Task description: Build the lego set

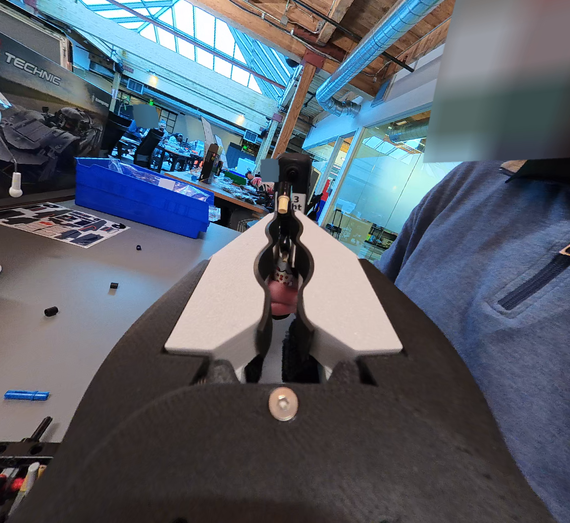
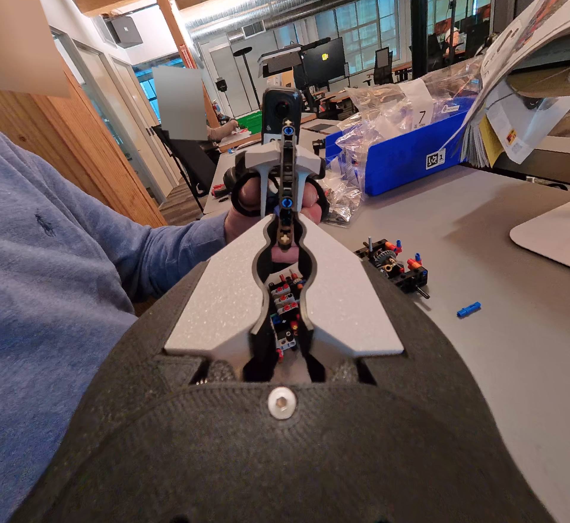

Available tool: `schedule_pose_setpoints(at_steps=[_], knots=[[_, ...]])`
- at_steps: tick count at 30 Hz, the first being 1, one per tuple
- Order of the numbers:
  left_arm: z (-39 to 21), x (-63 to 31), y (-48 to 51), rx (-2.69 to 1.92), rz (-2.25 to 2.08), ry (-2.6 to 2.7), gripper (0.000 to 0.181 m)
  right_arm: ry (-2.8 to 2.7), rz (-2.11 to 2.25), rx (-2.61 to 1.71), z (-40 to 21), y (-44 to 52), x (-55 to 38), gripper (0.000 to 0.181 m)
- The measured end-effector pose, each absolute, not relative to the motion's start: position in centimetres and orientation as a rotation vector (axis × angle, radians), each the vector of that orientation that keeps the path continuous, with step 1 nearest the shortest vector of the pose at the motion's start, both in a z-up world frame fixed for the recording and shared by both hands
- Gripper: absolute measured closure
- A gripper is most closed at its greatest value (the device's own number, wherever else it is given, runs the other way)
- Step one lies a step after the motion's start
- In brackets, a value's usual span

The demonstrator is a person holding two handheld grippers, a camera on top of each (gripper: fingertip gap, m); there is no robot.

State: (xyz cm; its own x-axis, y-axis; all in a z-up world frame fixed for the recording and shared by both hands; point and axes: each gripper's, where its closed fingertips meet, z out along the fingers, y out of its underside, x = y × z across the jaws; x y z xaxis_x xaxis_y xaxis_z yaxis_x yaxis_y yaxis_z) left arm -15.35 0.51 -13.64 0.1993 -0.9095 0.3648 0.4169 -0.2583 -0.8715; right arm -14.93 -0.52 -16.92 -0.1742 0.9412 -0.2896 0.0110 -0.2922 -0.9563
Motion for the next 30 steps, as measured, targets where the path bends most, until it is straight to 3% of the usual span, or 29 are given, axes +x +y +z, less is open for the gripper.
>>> schedule_pose_setpoints(at_steps=[15, 25, 30], knots=[[-13.7, -16.1, 0.4, -1.258, -1.360, 0.553, 0.178, -1.149, 1.440, -1.366, -16.3, 0.1, -15.2, 0.156], [-14.3, -14.2, -0.5, -1.274, -1.387, 0.612, 0.178, -1.169, 1.387, -1.333, -15.5, -0.5, -15.1, 0.176], [-14.3, -14.1, -0.5, -1.268, -1.405, 0.606, 0.178, -1.185, 1.352, -1.314, -15.1, -0.6, -14.9, 0.177]])
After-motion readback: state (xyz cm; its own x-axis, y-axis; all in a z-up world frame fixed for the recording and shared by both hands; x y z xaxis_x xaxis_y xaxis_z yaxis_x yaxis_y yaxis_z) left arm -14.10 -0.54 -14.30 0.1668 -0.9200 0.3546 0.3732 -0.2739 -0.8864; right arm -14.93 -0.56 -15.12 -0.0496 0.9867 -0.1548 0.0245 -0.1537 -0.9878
